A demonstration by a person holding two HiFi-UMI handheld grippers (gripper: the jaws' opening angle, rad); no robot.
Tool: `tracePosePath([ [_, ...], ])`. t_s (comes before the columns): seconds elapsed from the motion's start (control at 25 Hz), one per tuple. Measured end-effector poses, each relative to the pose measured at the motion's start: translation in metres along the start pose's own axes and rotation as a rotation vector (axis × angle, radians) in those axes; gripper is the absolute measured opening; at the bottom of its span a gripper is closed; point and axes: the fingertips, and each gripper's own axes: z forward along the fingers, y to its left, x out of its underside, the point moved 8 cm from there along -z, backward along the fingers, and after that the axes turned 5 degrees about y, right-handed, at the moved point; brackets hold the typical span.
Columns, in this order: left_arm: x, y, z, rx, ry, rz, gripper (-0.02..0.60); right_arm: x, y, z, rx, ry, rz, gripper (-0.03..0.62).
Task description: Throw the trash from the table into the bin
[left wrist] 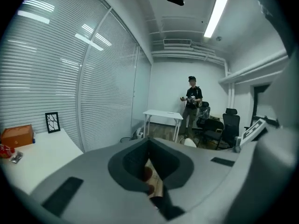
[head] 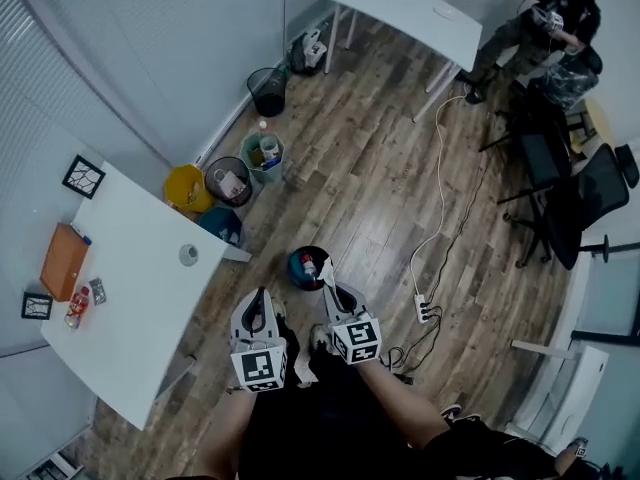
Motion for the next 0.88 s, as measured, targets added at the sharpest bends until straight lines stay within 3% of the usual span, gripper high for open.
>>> tracePosePath([
  [0.12,0.015,0.008,0.032,0.038,0.062,0.0,-0.002,0.035,-0.016,0.042,0.041,0.129,0.081,0.02],
  [0.28,0.038,0.009,0.067,0.094,0.122,0.011,-0.003,0.076,-0.041,0.095,0.087,0.265,0.105,0.02],
  [0.6,0.084,0.024,0.116,0.113,0.174,-0.076,-0.003,0.177,-0.07,0.196,0.075,0.554,0.03,0.02],
  [0.88,0.128,0.039,0.125,0.097,0.264,-0.12,-0.003,0.234,-0.076,0.244,0.083,0.689,-0.01,0.021],
])
